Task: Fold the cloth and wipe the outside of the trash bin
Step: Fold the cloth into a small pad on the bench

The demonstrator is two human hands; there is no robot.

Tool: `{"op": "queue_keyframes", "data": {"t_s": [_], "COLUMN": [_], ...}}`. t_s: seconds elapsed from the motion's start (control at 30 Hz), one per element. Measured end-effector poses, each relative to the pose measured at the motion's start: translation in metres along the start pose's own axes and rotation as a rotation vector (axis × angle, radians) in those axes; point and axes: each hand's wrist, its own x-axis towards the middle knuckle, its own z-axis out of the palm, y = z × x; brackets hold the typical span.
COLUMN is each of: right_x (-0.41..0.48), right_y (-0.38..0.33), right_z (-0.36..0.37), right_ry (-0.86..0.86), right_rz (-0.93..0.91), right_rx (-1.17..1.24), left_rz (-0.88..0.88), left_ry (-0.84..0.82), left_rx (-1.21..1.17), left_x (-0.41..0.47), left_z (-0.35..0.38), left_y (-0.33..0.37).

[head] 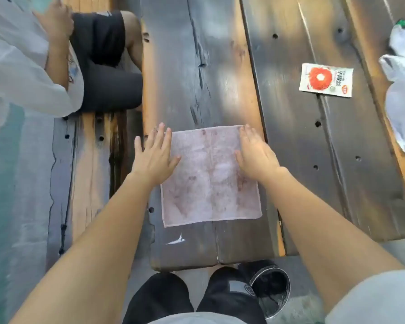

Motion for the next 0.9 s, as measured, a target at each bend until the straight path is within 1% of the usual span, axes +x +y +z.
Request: {"op": "queue_keyframes", "data": {"t_s": [0.07,0.17,0.27,0.33,0.4,0.5,0.6,0.7,0.8,0.9], "right_x": [0.027,0.062,0.08,0.092,0.099,0.104,0.105,0.097,0.073,0.027], "right_y": [0.006,0.013,0.024,0.03,0.033,0.037,0.041,0.047,0.05,0.052], "right_z": [0.005,0.008,0.007,0.005,-0.001,-0.008,-0.016,-0.023,-0.026,-0.025], "right_ry": [-0.025,-0.013,-0.01,-0.013,-0.055,-0.13,-0.118,-0.037,0.018,0.024], "right_rz": [-0.033,-0.052,-0.036,-0.024,-0.037,-0.061,-0.05,-0.036,-0.104,-0.229], "right_rx": [0.022,0.026,-0.034,-0.05,-0.03,-0.009,0.049,0.131,0.18,0.212], "left_rz": [-0.016,0.001,0.012,-0.038,-0.075,-0.074,-0.031,0.036,0.167,0.285], "left_ry": [-0.038,-0.072,-0.06,-0.043,-0.037,-0.014,0.013,0.116,0.199,0.172], "left_rx": [-0.026,-0.071,-0.164,-0.19,-0.197,-0.208,-0.178,-0.139,-0.174,-0.282], "left_x": [0.017,0.037,0.05,0.061,0.068,0.075,0.077,0.071,0.05,0.009], "left_z": [0.004,0.006,0.007,0.005,0.003,-0.001,-0.012,-0.026,-0.029,-0.021], "left_y": [-0.001,-0.005,-0.007,-0.008,-0.007,-0.008,-0.01,-0.018,-0.024,-0.026]}}
